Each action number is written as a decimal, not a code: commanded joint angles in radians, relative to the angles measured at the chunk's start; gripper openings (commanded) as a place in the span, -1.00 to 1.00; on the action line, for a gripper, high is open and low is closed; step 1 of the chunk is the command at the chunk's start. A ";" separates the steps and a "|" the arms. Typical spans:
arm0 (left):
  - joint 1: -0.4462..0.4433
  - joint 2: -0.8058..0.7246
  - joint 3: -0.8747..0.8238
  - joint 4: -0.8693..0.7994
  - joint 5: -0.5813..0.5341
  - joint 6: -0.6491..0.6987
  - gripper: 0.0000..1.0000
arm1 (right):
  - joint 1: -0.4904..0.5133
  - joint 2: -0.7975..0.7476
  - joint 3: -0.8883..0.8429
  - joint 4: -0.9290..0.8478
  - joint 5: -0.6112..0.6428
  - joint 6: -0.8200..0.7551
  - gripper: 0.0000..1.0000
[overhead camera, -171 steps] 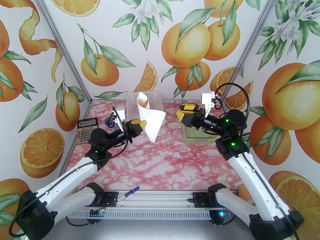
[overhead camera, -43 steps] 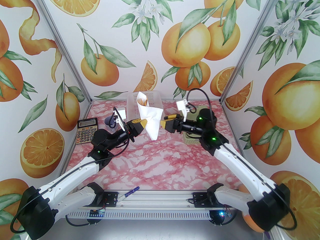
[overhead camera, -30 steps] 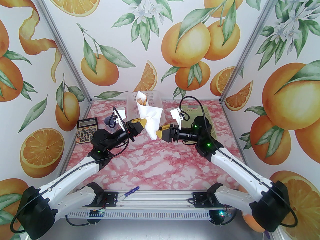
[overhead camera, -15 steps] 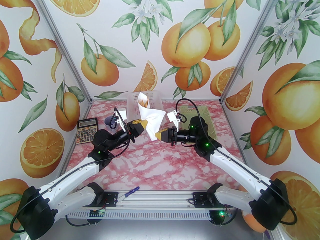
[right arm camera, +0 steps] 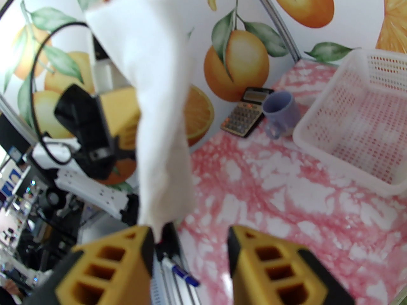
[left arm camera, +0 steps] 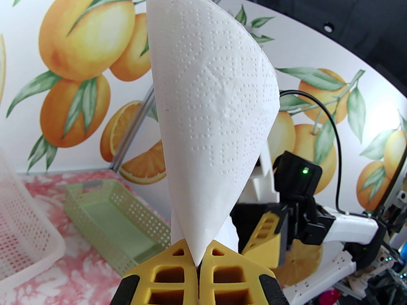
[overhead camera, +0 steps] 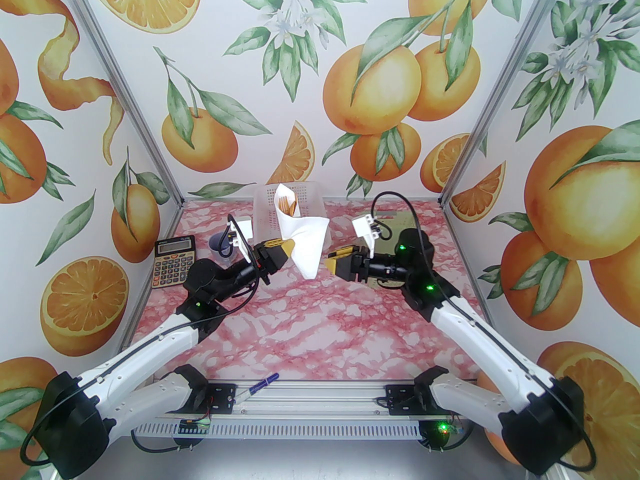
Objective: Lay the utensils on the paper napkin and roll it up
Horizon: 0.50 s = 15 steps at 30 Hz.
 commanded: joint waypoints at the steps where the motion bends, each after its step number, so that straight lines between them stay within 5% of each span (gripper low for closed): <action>1: 0.002 -0.007 -0.001 0.027 -0.016 0.017 -1.00 | -0.004 -0.027 -0.023 0.215 -0.038 0.142 -0.14; 4: 0.003 -0.007 0.004 0.015 -0.016 0.024 -1.00 | 0.021 -0.045 -0.021 0.317 -0.028 0.213 -0.15; 11: 0.003 0.004 0.002 0.037 -0.009 0.014 -1.00 | 0.119 0.007 0.035 0.197 0.031 0.116 -0.19; 15: 0.003 0.005 0.001 0.036 -0.011 0.017 -1.00 | 0.138 0.047 0.035 0.270 -0.001 0.167 -0.19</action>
